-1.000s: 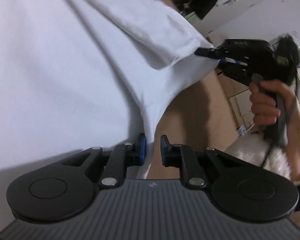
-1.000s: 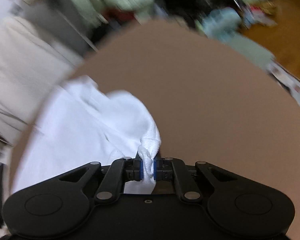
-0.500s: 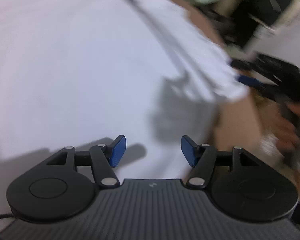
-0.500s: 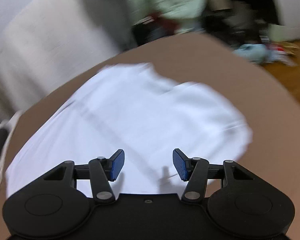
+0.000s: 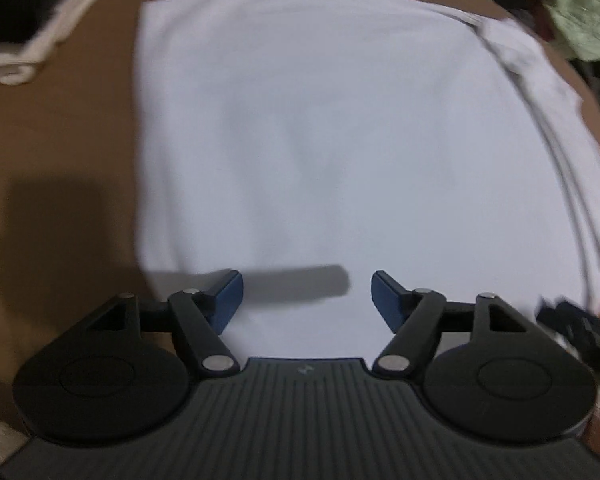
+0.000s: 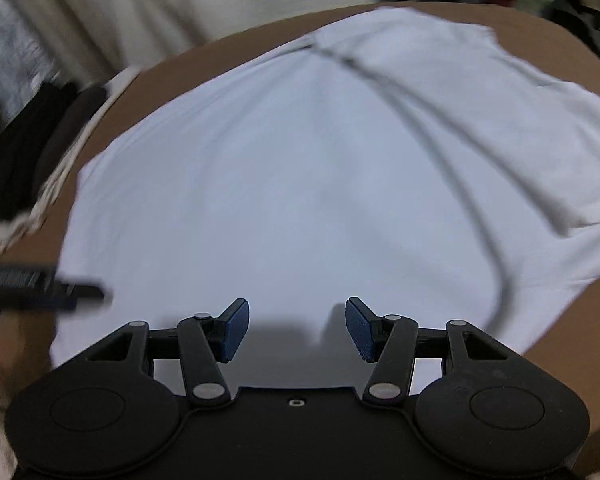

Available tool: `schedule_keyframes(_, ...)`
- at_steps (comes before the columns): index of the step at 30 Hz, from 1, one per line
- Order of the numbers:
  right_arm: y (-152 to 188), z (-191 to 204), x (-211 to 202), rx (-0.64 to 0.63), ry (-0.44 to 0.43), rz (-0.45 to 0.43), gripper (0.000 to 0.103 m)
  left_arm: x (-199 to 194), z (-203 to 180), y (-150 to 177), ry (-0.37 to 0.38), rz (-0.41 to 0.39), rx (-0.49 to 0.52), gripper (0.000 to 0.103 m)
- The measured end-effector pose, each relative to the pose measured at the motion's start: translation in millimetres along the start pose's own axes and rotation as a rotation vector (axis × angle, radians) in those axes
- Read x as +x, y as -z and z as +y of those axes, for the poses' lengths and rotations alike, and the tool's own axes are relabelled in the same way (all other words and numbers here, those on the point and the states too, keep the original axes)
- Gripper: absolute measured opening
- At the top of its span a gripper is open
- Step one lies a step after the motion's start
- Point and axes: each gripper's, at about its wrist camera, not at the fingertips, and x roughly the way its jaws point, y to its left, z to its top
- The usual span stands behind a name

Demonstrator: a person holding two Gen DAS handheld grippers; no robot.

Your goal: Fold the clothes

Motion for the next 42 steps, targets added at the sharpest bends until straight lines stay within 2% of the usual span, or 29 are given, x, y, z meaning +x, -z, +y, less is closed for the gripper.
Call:
schedule_keyframes(4, 16, 16, 4, -0.043, -0.086, 0.046, 0.059, 3, 38, 10, 0.058, -0.034, -0.078, 0.071)
schedule_keyframes(11, 43, 40, 4, -0.148, -0.123, 0.086, 0.059, -9, 37, 18, 0.051, -0.103, -0.11, 0.072)
schedule_keyframes(13, 48, 47, 3, -0.167, -0.126, 0.09, 0.059, -11, 35, 14, 0.003, -0.173, -0.127, 0.072)
schedule_keyframes(15, 49, 48, 3, -0.176, -0.127, 0.091, 0.059, -20, 33, 14, -0.092, -0.25, -0.116, 0.074)
schedule_keyframes(16, 49, 48, 3, -0.178, -0.128, 0.091, 0.059, -23, 33, 15, -0.153, -0.274, -0.098, 0.076)
schedule_keyframes(18, 49, 47, 2, -0.182, -0.129, 0.09, 0.059, -23, 33, 12, -0.197, -0.276, -0.068, 0.079)
schedule_keyframes(20, 49, 47, 1, -0.191, -0.13, 0.088, 0.059, -19, 38, 11, -0.153, -0.24, -0.086, 0.079)
schedule_keyframes(22, 50, 50, 1, -0.215, -0.131, 0.084, 0.059, -13, 43, 10, -0.075, -0.203, -0.122, 0.079)
schedule_keyframes(24, 51, 55, 1, -0.241, -0.135, 0.081, 0.059, -6, 46, 8, -0.021, -0.167, -0.149, 0.086)
schedule_keyframes(30, 52, 58, 3, -0.262, -0.108, 0.063, 0.059, 3, 44, 3, -0.015, -0.122, -0.17, 0.091)
schedule_keyframes(36, 51, 55, 8, -0.247, -0.073, 0.052, 0.059, -12, 46, 9, 0.003, -0.184, -0.214, 0.091)
schedule_keyframes(40, 50, 56, 10, -0.258, -0.068, 0.046, 0.059, -23, 39, 8, -0.04, -0.273, -0.164, 0.091)
schedule_keyframes(42, 50, 58, 11, -0.264, -0.069, 0.044, 0.059, -24, 35, 6, -0.027, -0.291, -0.133, 0.091)
